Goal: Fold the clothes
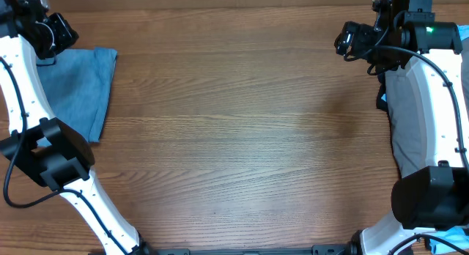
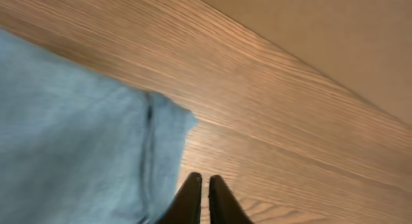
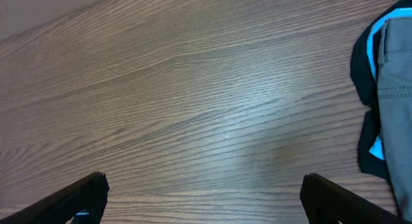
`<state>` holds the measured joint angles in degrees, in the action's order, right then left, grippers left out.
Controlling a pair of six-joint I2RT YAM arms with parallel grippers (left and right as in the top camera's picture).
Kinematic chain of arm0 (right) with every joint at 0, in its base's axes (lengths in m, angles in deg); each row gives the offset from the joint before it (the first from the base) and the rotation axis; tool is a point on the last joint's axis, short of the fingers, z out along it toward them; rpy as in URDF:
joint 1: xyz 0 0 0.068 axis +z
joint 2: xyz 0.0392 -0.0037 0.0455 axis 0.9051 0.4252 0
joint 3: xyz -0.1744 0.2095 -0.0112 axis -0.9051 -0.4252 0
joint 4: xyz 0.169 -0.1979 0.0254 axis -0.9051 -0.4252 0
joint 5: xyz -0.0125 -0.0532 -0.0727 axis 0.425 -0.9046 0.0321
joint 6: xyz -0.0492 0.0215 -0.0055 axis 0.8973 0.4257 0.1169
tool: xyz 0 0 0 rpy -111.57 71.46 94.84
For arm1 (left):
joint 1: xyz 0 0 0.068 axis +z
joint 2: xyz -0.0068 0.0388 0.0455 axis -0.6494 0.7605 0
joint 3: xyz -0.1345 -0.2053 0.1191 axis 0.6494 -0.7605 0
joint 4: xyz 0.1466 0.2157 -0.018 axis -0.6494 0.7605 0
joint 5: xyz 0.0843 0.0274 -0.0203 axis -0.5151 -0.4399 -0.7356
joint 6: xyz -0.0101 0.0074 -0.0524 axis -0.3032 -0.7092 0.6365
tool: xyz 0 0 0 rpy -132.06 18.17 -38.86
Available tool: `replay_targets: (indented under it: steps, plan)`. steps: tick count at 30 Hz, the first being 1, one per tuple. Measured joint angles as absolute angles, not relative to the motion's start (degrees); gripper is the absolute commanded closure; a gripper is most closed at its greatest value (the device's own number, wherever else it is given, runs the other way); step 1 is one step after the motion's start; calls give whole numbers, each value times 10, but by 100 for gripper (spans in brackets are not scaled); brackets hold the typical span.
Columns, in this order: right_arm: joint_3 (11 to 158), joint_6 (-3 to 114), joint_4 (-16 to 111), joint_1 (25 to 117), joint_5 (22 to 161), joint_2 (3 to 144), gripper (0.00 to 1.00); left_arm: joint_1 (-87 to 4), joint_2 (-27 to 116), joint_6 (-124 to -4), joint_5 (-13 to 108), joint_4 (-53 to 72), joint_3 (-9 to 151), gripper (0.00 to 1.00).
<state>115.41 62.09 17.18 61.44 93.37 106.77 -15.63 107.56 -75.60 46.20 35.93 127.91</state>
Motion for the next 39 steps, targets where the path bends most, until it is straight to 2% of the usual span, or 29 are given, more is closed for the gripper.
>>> replay_targets:
  steps: [5, 12, 17, 22, 26, 31, 39]
  plan:
    - [1154, 621, 172, 615, 933, 1068, 0, -157, 1173, -762, 602, 305, 1279, 96]
    - [1154, 621, 172, 615, 933, 1068, 0, -132, 1294, -768, 697, 297, 1273, 96]
    - [1154, 621, 172, 614, 934, 1068, 0, -105, 1299, -768, 747, 295, 1273, 96]
    - [1154, 621, 172, 615, 934, 1068, 0, -53, 1299, -748, 874, 209, 1294, 96]
    - [1154, 621, 172, 615, 934, 1068, 0, -27, 1295, -729, 935, 192, 1351, 96]
    - [1154, 621, 172, 615, 934, 1068, 0, -21, 1292, -729, 927, 209, 1349, 96]
    - [1154, 621, 172, 614, 933, 1068, 0, 18, 1292, -755, 837, 244, 1292, 96]
